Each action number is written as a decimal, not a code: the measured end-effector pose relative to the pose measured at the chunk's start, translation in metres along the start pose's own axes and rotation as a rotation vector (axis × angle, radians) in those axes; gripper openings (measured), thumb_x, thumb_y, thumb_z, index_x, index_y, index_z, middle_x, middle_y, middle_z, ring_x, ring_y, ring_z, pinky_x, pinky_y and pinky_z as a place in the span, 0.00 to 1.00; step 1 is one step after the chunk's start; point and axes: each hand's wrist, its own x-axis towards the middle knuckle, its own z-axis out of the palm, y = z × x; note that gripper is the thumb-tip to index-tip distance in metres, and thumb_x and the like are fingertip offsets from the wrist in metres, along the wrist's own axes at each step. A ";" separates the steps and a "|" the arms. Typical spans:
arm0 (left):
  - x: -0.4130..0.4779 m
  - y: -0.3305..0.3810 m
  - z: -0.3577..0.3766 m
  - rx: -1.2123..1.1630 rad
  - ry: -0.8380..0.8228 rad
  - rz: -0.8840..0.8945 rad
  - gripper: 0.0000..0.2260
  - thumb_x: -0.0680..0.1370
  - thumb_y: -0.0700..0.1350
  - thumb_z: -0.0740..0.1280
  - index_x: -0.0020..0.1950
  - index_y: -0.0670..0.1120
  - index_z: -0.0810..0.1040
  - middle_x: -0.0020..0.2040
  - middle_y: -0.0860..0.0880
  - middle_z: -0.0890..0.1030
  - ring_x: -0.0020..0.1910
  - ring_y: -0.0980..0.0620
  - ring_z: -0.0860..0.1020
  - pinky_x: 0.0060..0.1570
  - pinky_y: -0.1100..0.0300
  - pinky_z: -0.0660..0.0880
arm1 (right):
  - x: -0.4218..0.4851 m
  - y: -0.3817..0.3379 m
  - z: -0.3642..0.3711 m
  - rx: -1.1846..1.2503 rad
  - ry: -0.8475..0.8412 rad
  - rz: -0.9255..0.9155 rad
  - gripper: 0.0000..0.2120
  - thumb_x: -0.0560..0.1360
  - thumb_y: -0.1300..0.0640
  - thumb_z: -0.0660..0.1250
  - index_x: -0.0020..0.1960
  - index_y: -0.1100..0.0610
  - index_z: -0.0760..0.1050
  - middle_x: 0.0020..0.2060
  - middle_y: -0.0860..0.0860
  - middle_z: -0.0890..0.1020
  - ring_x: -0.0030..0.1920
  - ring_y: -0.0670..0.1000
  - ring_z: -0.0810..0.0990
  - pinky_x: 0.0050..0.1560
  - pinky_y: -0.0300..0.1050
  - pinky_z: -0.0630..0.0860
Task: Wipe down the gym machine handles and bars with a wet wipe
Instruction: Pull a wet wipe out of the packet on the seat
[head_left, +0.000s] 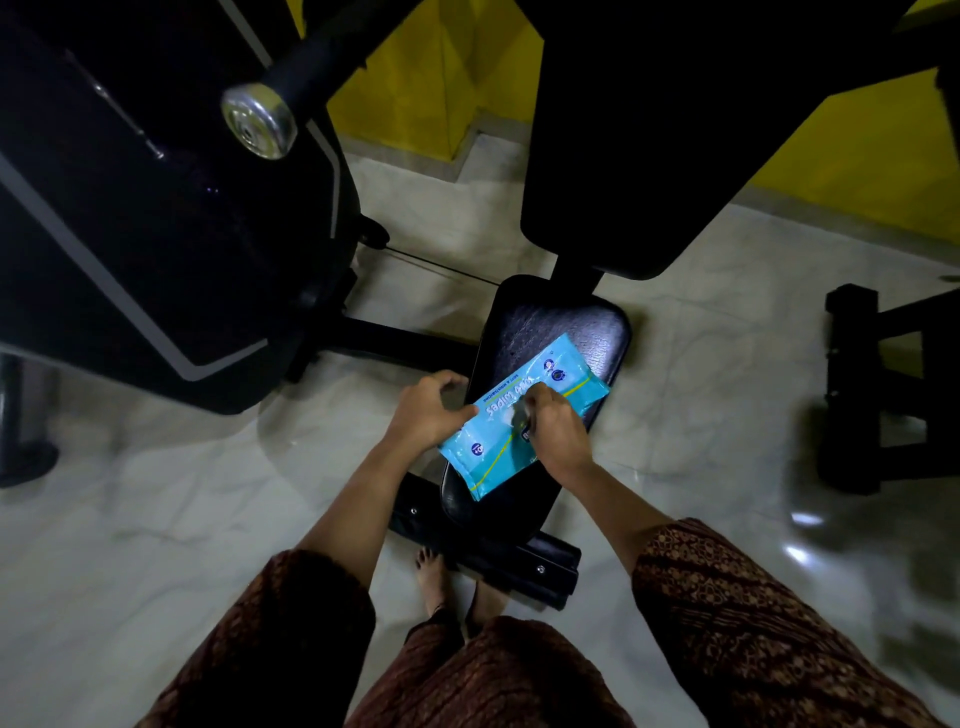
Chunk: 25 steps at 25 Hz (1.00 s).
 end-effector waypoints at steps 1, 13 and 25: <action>0.001 0.001 0.000 0.001 -0.006 0.003 0.19 0.71 0.41 0.73 0.61 0.41 0.77 0.58 0.44 0.79 0.58 0.47 0.76 0.57 0.61 0.68 | 0.000 0.000 -0.002 0.101 0.044 0.021 0.10 0.73 0.71 0.59 0.54 0.67 0.73 0.49 0.64 0.79 0.52 0.63 0.77 0.51 0.54 0.71; 0.000 0.009 -0.004 -0.002 -0.003 0.015 0.17 0.71 0.42 0.73 0.59 0.43 0.77 0.57 0.44 0.80 0.54 0.46 0.78 0.54 0.62 0.70 | -0.001 -0.006 -0.017 0.327 0.053 0.146 0.07 0.72 0.71 0.62 0.46 0.67 0.78 0.46 0.64 0.80 0.49 0.60 0.78 0.46 0.42 0.66; -0.003 0.019 -0.009 -0.042 0.039 0.046 0.17 0.71 0.40 0.73 0.58 0.41 0.78 0.56 0.43 0.79 0.54 0.50 0.77 0.50 0.71 0.70 | 0.003 -0.021 -0.032 0.747 0.032 0.468 0.13 0.76 0.67 0.55 0.36 0.54 0.65 0.36 0.52 0.73 0.39 0.52 0.71 0.36 0.40 0.68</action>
